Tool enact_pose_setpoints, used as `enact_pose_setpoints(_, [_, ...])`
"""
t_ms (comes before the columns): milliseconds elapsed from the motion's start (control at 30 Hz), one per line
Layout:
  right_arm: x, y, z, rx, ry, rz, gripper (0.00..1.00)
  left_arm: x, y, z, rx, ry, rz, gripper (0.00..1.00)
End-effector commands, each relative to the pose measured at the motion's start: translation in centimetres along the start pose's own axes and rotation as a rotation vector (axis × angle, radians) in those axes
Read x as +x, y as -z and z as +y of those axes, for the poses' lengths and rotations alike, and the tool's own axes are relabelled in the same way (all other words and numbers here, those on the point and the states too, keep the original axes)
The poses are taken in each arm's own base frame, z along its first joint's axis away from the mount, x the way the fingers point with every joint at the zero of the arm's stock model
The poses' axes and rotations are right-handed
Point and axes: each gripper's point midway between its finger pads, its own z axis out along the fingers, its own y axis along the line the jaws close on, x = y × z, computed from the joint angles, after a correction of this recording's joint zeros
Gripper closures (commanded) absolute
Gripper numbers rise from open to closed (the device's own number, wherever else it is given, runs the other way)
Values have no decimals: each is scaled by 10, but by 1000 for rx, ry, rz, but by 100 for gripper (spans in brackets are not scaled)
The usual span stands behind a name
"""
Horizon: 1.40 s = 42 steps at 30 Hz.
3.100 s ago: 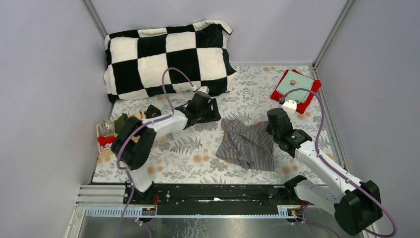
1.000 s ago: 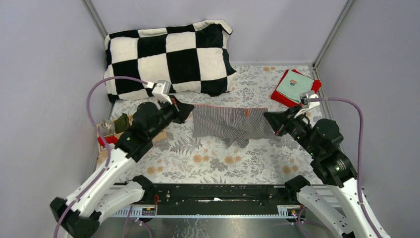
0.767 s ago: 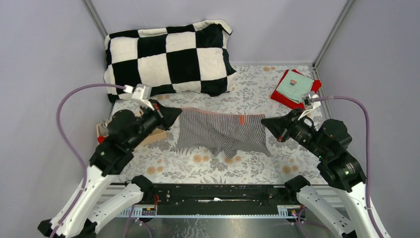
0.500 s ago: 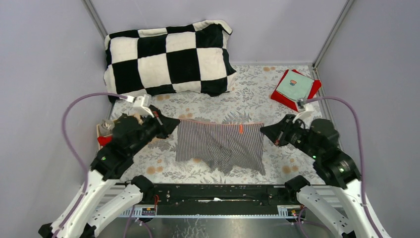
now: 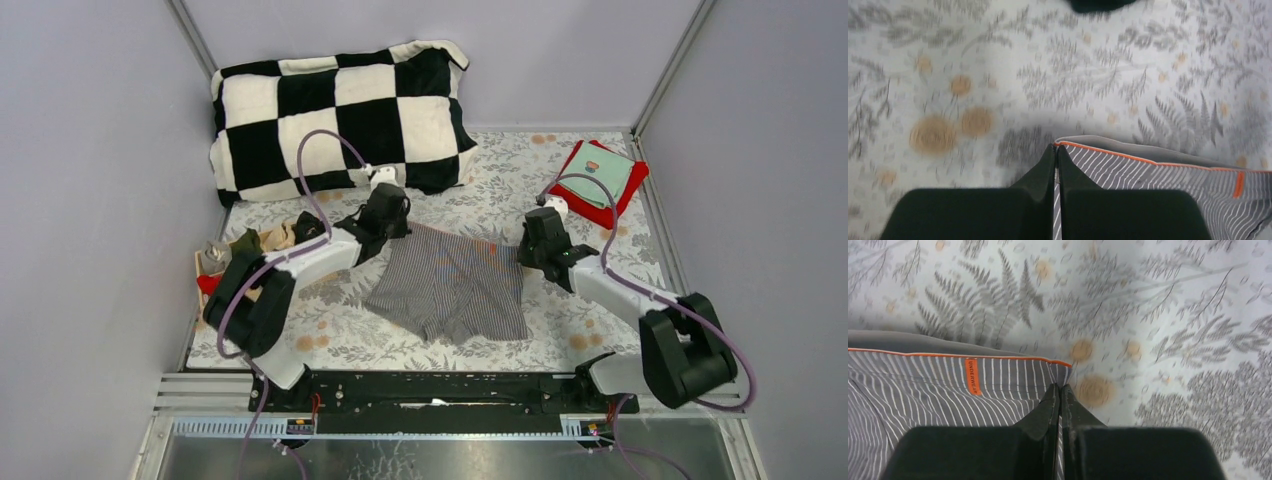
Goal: Roll the underwear
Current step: Flatten out the underwear at the center of the board.
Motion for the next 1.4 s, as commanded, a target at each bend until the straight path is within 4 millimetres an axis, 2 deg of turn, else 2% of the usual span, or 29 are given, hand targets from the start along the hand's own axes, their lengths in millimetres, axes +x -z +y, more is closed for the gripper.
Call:
enact_pose_setpoints(0, [-68, -19, -8, 66, 2, -216, 91, -58, -38, -4, -29, -20, -189, 96])
enact_pose_setpoints(67, [-72, -25, -20, 110, -7, -217, 69, -57, -50, 3, -54, -15, -175, 81])
enact_pose_setpoints(133, [-79, -23, -29, 143, -20, -231, 56, -61, -52, 12, -89, 5, -177, 58])
enact_pose_setpoints(167, [-83, -19, -30, 148, -25, -238, 50, -66, -49, 16, -105, 15, -187, 49])
enact_pose_setpoints(233, [-92, -7, -28, 135, -31, -260, 43, -74, -38, 22, -127, 30, -208, 39])
enact_pose_setpoints(300, [-96, 7, -14, 61, -30, -246, 38, -78, -24, 24, -126, 40, -211, 34])
enact_pose_setpoints(333, [-95, 14, -3, -1, -31, -227, 38, -77, -17, 21, -102, 46, -202, 34])
enact_pose_setpoints(400, [-83, 24, 25, -152, -44, -141, 41, -63, -5, 7, -4, 44, -160, 42])
enact_pose_setpoints(500, [-54, 32, 56, -337, -69, 5, 61, -20, 11, -14, 145, 21, -60, 58])
enact_pose_setpoints(567, [-39, 27, 58, -359, -97, 53, 74, 8, 16, -19, 178, 5, -13, 67])
enact_pose_setpoints(600, [-32, 22, 52, -332, -116, 63, 78, 22, 17, -19, 183, 8, 9, 70])
enact_pose_setpoints(700, [-15, 4, 37, -250, -131, 97, 81, 55, 17, -14, 197, 30, 81, 82])
enact_pose_setpoints(800, [-4, -9, 30, -210, -126, 136, 82, 76, 18, -3, 178, 36, 119, 86])
enact_pose_setpoints(1000, [2, -31, 13, -107, -117, 138, 84, 97, 20, 24, 83, 33, 150, 88])
enact_pose_setpoints(1133, [8, -44, 5, -59, -108, 157, 84, 113, 18, 39, 11, 46, 197, 93])
enact_pose_setpoints(1233, [13, -50, -12, 36, -96, 159, 84, 123, 17, 57, -83, 63, 225, 99])
enact_pose_setpoints(1367, [13, -53, -35, 157, -69, 145, 84, 129, 26, 84, -225, 86, 225, 100])
